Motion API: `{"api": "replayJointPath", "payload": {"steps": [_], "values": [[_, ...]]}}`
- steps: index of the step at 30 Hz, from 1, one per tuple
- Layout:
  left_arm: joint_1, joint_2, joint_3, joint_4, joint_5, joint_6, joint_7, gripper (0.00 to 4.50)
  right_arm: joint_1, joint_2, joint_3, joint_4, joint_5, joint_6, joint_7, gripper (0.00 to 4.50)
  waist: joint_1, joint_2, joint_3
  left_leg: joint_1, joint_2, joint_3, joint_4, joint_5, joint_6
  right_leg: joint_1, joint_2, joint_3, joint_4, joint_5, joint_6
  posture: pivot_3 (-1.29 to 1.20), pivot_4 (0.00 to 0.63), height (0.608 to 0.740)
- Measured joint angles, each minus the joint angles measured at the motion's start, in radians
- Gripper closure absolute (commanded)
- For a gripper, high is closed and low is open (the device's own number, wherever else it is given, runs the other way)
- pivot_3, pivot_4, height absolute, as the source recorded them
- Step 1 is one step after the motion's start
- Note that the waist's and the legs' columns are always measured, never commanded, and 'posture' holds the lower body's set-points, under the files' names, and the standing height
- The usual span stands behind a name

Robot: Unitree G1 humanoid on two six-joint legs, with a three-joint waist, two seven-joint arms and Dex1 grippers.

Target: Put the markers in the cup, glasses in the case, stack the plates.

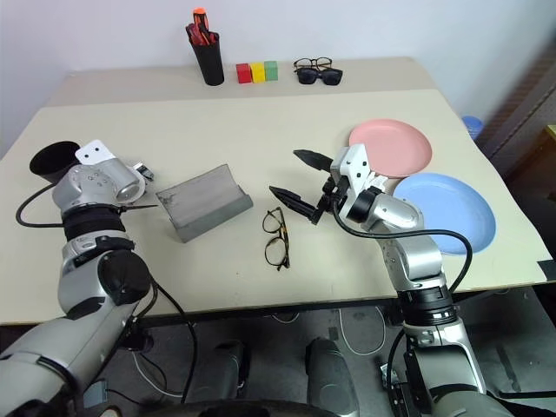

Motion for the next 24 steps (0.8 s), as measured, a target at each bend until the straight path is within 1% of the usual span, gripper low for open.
{"api": "replayJointPath", "payload": {"steps": [3,7,12,17,24], "values": [[0.037,-0.036,-0.073,-0.071,0.025,0.029,-0.012,0.34,0.000,0.001,0.000,0.000,-0.001,0.000,0.001,0.00,0.002,0.000,0.000,0.000,0.000,0.000,0.001,0.000,0.000,0.000,0.000,0.000,0.000,0.000,0.000,0.00,0.150,0.740],[0.042,-0.085,-0.096,-0.119,0.058,0.043,0.042,0.34,-0.002,0.004,0.000,0.002,-0.003,0.000,0.001,0.00,-0.001,-0.001,0.001,0.000,0.000,0.000,0.000,0.000,0.000,0.000,0.000,0.000,-0.001,0.000,0.000,0.00,0.150,0.740],[0.014,-0.074,-0.096,-0.052,0.085,-0.003,0.086,0.34,-0.002,0.005,0.000,0.003,-0.003,-0.001,-0.001,0.00,-0.007,-0.001,0.001,0.000,0.000,0.000,-0.001,0.000,0.000,-0.002,0.001,0.000,0.000,0.000,0.000,0.00,0.150,0.740],[-0.015,-0.027,-0.091,0.046,0.092,-0.064,0.105,0.34,-0.002,0.006,0.000,0.003,-0.004,-0.001,-0.002,0.00,-0.018,-0.002,0.001,0.000,0.000,0.000,-0.001,0.000,0.000,-0.002,0.001,0.000,0.000,0.000,0.001,0.00,0.150,0.740],[-0.022,-0.004,-0.090,0.082,0.095,-0.092,0.125,0.34,0.008,0.005,0.000,0.002,-0.004,-0.001,-0.014,0.00,-0.029,-0.002,0.001,0.000,0.000,0.000,-0.002,0.000,0.000,-0.002,0.001,0.000,0.000,0.000,0.001,0.00,0.150,0.740]]}}
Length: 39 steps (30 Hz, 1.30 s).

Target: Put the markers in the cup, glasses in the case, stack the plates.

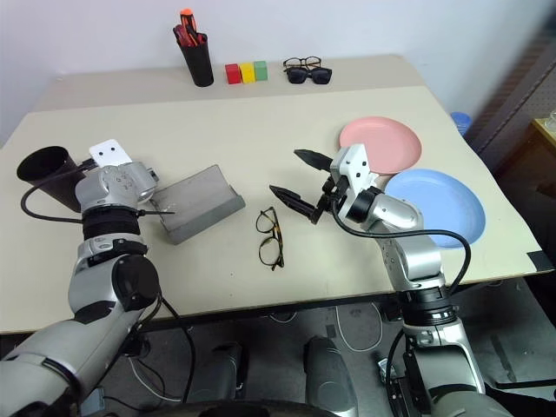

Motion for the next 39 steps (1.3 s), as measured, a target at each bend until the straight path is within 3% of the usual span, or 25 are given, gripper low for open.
{"api": "replayJointPath", "payload": {"steps": [10,13,18,20,27,31,35,39], "values": [[-0.008,0.041,0.007,0.065,0.001,-0.060,0.059,0.34,0.000,-0.001,-0.001,0.000,0.000,0.000,-0.003,0.00,-0.001,0.000,0.000,0.000,0.000,0.000,-0.001,0.000,0.000,-0.001,0.000,0.000,0.000,0.000,0.000,0.00,0.150,0.740],[-0.008,0.062,0.016,0.079,0.000,-0.063,0.068,1.10,0.000,-0.002,-0.001,0.000,0.000,0.000,-0.002,0.00,0.000,0.000,0.000,0.000,0.000,0.000,-0.001,0.000,0.000,-0.001,0.000,0.000,0.000,0.000,0.000,0.00,0.150,0.740],[-0.002,0.069,0.024,0.082,-0.001,-0.063,0.077,3.74,0.001,-0.002,-0.001,0.000,0.000,0.000,-0.001,0.00,0.002,-0.001,0.000,-0.001,0.000,0.000,-0.001,0.000,0.000,-0.001,0.000,0.000,-0.002,0.000,0.000,0.00,0.150,0.740],[-0.001,0.065,0.025,0.080,-0.003,-0.061,0.075,4.47,0.001,-0.002,-0.001,0.000,0.000,-0.001,-0.001,0.00,0.002,-0.001,0.000,-0.001,0.000,0.000,-0.002,0.000,0.000,-0.001,0.000,0.000,-0.003,0.000,-0.001,0.00,0.150,0.740],[0.016,0.029,0.020,0.010,-0.005,-0.021,0.017,4.47,0.000,-0.004,-0.001,0.000,-0.004,-0.007,0.000,0.00,0.011,-0.001,0.000,-0.002,0.000,0.000,-0.002,0.000,0.000,0.000,0.000,0.000,-0.005,0.000,-0.001,0.00,0.150,0.740],[0.058,-0.034,-0.065,-0.131,-0.043,0.067,-0.143,4.47,0.000,-0.005,-0.003,0.000,-0.008,-0.008,-0.001,0.00,0.028,-0.001,0.000,-0.003,0.000,0.000,-0.002,0.000,0.000,0.001,0.000,0.000,-0.007,0.001,-0.001,0.00,0.150,0.740],[0.132,-0.103,-0.278,-0.359,-0.077,0.155,-0.344,4.47,0.000,-0.005,-0.003,0.000,-0.010,-0.009,-0.004,0.00,0.029,-0.001,0.001,-0.014,0.000,0.000,0.000,0.000,0.000,-0.007,0.000,-0.001,-0.009,0.002,-0.001,0.00,0.150,0.740],[0.157,-0.086,-0.514,-0.574,-0.008,0.034,-0.457,4.47,0.000,-0.004,-0.006,0.004,-0.016,-0.008,-0.014,0.00,0.024,-0.001,0.001,-0.017,0.000,0.000,-0.003,0.002,-0.003,-0.014,0.000,0.000,-0.007,0.002,-0.001,0.00,0.150,0.740]]}}
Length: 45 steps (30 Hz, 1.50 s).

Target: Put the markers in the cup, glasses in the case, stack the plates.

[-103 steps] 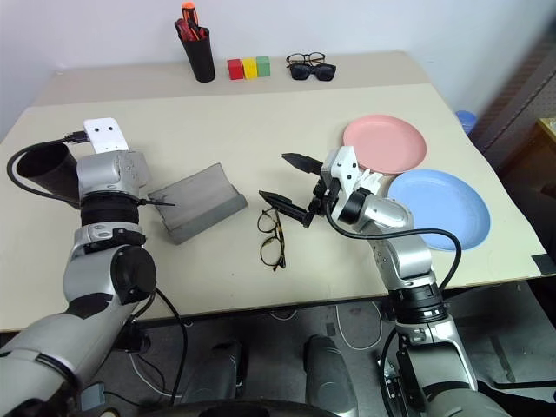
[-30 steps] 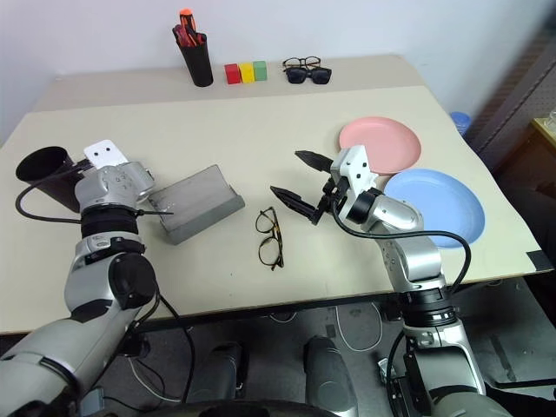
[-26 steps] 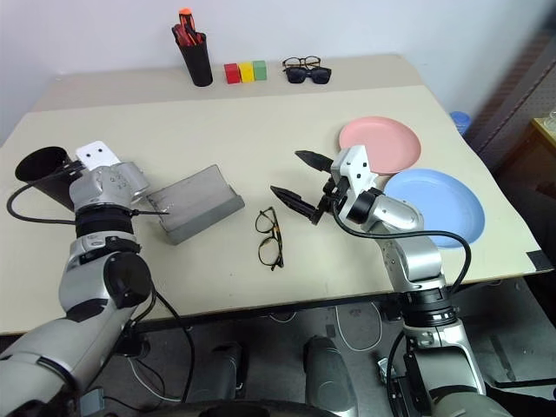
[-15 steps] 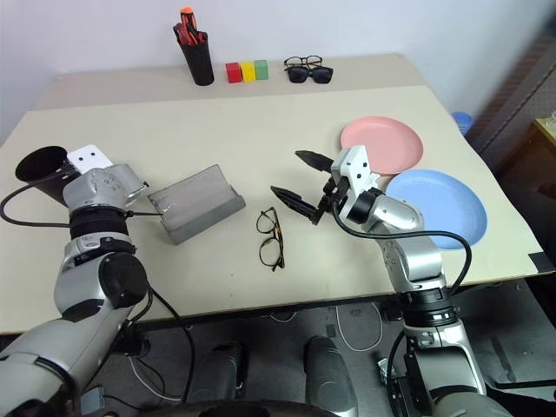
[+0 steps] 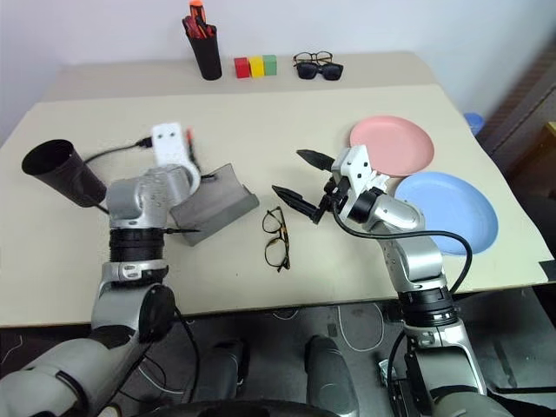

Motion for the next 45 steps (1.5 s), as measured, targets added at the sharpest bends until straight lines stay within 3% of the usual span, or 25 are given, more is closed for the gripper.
{"api": "replayJointPath", "payload": {"steps": [4,12,16,25,32,45], "values": [[0.024,0.117,-0.097,-0.151,0.155,-0.223,-0.022,4.47,-0.004,0.018,-0.035,0.017,0.034,0.027,-0.019,0.00,-0.011,0.001,0.000,0.001,0.000,0.000,-0.001,-0.002,0.003,0.000,0.000,0.001,-0.001,0.000,0.000,0.00,0.150,0.740],[0.184,0.186,0.019,-0.374,0.329,-0.464,0.055,4.47,-0.058,0.041,-0.076,0.063,0.086,0.061,-0.018,0.00,-0.013,0.001,0.000,0.000,0.000,0.000,0.001,-0.002,0.004,0.002,0.000,0.001,-0.001,0.000,0.000,0.00,0.150,0.740],[0.358,0.207,0.129,-0.408,0.437,-0.617,0.157,4.47,-0.077,0.061,-0.077,0.078,0.140,0.082,0.040,0.00,-0.020,0.001,0.000,0.002,0.000,0.000,0.001,-0.002,0.004,0.002,0.000,0.001,0.000,0.000,0.000,0.00,0.150,0.740],[0.429,0.202,0.202,-0.262,0.590,-0.775,0.337,4.47,-0.115,0.089,-0.034,0.092,0.168,0.020,0.248,0.00,0.006,0.000,0.000,0.002,0.000,0.000,0.005,-0.002,0.004,0.004,0.000,0.000,0.001,0.001,-0.001,0.00,0.150,0.740],[0.409,0.174,0.202,-0.128,0.632,-0.832,0.430,4.47,-0.126,0.106,-0.020,0.101,0.164,-0.012,0.301,0.00,0.004,0.001,0.000,0.002,0.000,0.000,0.004,-0.002,0.004,0.003,0.000,0.000,0.001,0.001,-0.001,0.00,0.150,0.740],[0.240,0.261,0.220,0.452,0.627,-1.043,0.627,4.47,-0.144,0.125,-0.005,0.129,0.124,-0.058,0.291,0.00,0.006,0.000,0.000,0.002,0.000,0.000,0.004,-0.002,0.004,0.002,0.000,0.000,0.004,0.001,-0.001,0.00,0.150,0.740]]}}
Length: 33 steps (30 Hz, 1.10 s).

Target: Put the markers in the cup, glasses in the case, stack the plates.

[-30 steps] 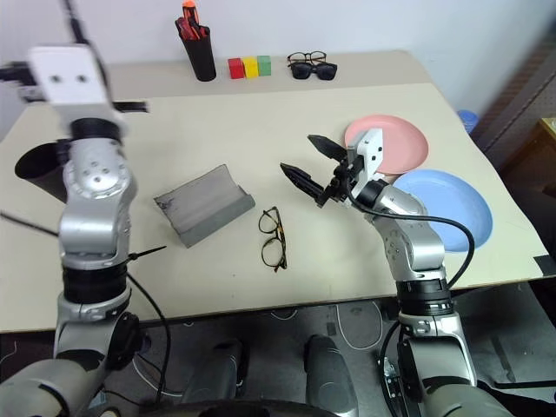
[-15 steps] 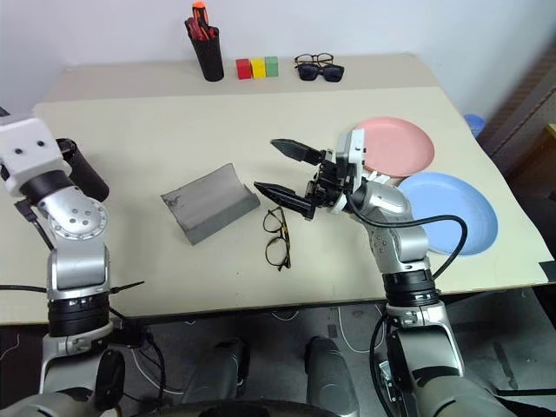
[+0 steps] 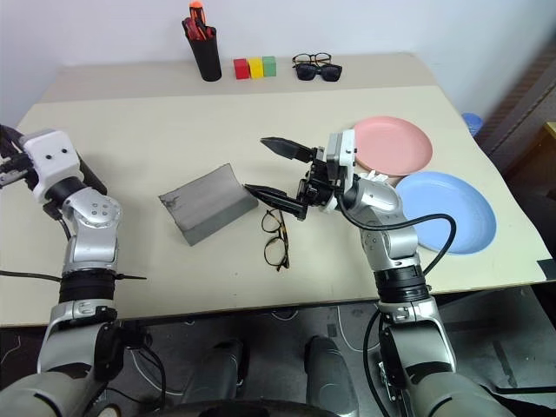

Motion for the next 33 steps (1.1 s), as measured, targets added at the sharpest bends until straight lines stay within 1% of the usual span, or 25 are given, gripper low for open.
{"api": "replayJointPath", "payload": {"steps": [3,11,19,24,26,27,29,31,33], "values": [[-0.038,0.005,-0.009,0.096,-0.003,-0.033,0.027,4.47,0.000,0.000,0.000,0.000,-0.007,-0.001,-0.007,0.00,0.000,0.000,0.000,0.000,0.000,0.000,0.000,0.000,0.000,0.000,0.000,0.000,0.000,0.000,0.000,0.00,0.150,0.740],[-0.121,0.015,-0.041,0.246,-0.010,-0.096,0.075,4.47,0.009,0.000,-0.001,-0.004,-0.008,-0.001,-0.029,0.00,0.000,0.000,0.000,0.000,0.000,0.000,0.000,0.000,0.000,0.000,0.000,0.000,0.002,0.000,0.000,0.00,0.150,0.740],[-0.136,0.015,-0.068,0.295,-0.016,-0.133,0.092,4.47,0.009,0.000,-0.001,-0.004,-0.008,-0.001,-0.044,0.00,-0.001,0.000,0.000,0.000,0.000,0.000,0.000,0.000,0.000,-0.001,0.000,0.000,0.003,0.000,0.000,0.00,0.150,0.740],[-0.096,0.015,-0.074,0.301,-0.023,-0.146,0.102,4.47,0.009,-0.005,-0.004,-0.004,-0.008,-0.002,-0.056,0.00,-0.001,0.000,0.000,0.000,0.000,0.000,0.000,0.000,0.000,-0.001,0.000,0.000,0.004,0.000,0.000,0.00,0.150,0.740],[-0.087,0.015,-0.076,0.303,-0.024,-0.153,0.105,3.47,0.009,-0.006,-0.005,-0.004,-0.008,-0.002,-0.060,0.00,-0.001,0.000,0.000,0.000,0.000,0.000,0.001,0.000,0.000,-0.001,0.000,0.000,0.005,0.000,0.000,0.00,0.150,0.740],[-0.083,0.016,-0.077,0.303,-0.024,-0.159,0.106,3.09,0.009,-0.006,-0.005,-0.004,-0.008,-0.002,-0.061,0.00,-0.001,0.000,0.000,0.000,0.000,0.000,0.001,0.000,0.000,-0.001,0.000,0.000,0.005,0.000,0.000,0.00,0.150,0.740],[-0.071,0.017,-0.079,0.302,-0.024,-0.178,0.112,2.05,0.009,-0.007,-0.006,-0.004,-0.008,-0.003,-0.066,0.00,-0.001,0.000,0.000,0.000,0.000,0.000,0.001,0.000,0.000,-0.001,0.000,0.000,0.005,0.000,0.000,0.00,0.150,0.740],[-0.065,0.021,-0.084,0.302,-0.024,-0.200,0.111,1.10,0.009,-0.010,-0.007,-0.004,-0.008,-0.003,-0.070,0.00,0.000,0.000,0.000,0.000,0.000,0.000,0.001,0.000,0.000,-0.001,0.000,0.000,0.005,0.000,0.000,0.00,0.150,0.740],[-0.054,0.022,-0.088,0.300,-0.026,-0.223,0.107,1.10,0.009,-0.012,-0.010,-0.004,-0.008,-0.003,-0.072,0.00,0.000,0.000,0.000,0.001,0.000,0.000,0.001,0.000,0.000,-0.001,0.000,0.000,0.005,0.000,0.000,0.00,0.150,0.740]]}}
